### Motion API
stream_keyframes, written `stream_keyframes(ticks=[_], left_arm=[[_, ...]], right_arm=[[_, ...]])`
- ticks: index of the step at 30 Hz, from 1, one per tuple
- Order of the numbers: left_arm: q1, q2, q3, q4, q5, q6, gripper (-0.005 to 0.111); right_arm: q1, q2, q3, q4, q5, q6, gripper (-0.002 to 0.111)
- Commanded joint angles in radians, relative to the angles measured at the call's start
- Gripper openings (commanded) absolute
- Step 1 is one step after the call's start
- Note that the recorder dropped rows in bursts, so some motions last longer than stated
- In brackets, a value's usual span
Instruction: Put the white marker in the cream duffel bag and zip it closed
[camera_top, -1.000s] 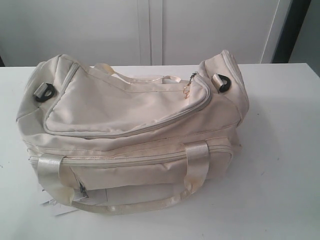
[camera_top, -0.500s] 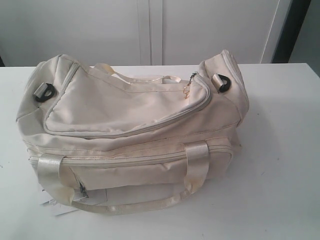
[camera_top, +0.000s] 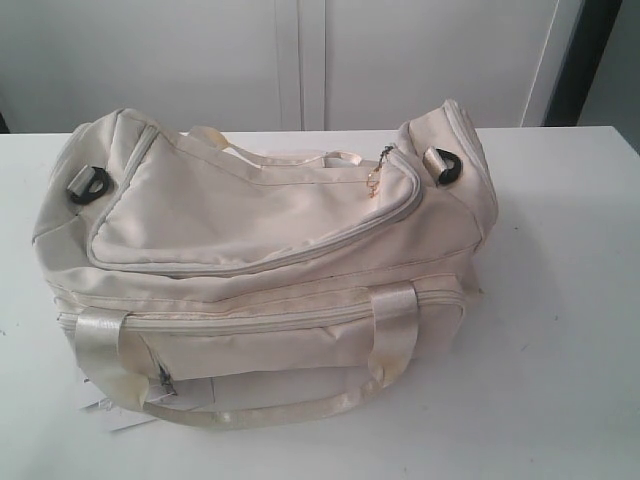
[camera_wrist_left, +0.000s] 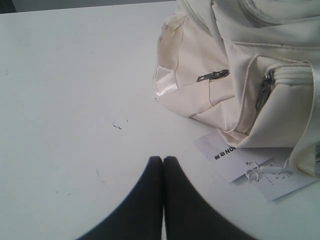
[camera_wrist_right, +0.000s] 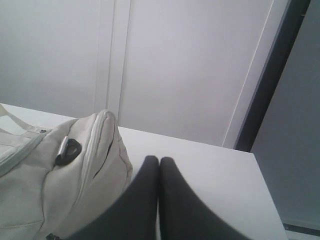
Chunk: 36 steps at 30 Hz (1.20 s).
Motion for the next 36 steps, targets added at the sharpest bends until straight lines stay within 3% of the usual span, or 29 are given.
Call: stream_keyframes(ticks=[1, 11, 24, 36], left_arm=[[0.001, -0.005, 0.005, -0.009, 0.006, 0.002, 0.000], [0.001, -0.005, 0.005, -0.009, 0.006, 0.002, 0.000], [0.001, -0.005, 0.005, -0.009, 0.006, 0.002, 0.000], [0.001, -0.005, 0.005, -0.009, 0.006, 0.001, 0.000]], right_arm=[[-0.002, -0.006, 0.006, 0.000, -0.007, 0.004, 0.000], [-0.002, -0.231, 0.121, 0.001, 0.048, 0.149, 0.000], [-0.002, -0.457, 0.348, 0.042, 0.107, 0.144, 0.000], [-0.002, -0.471, 0.475, 0.044, 0.098, 0.144, 0.000]])
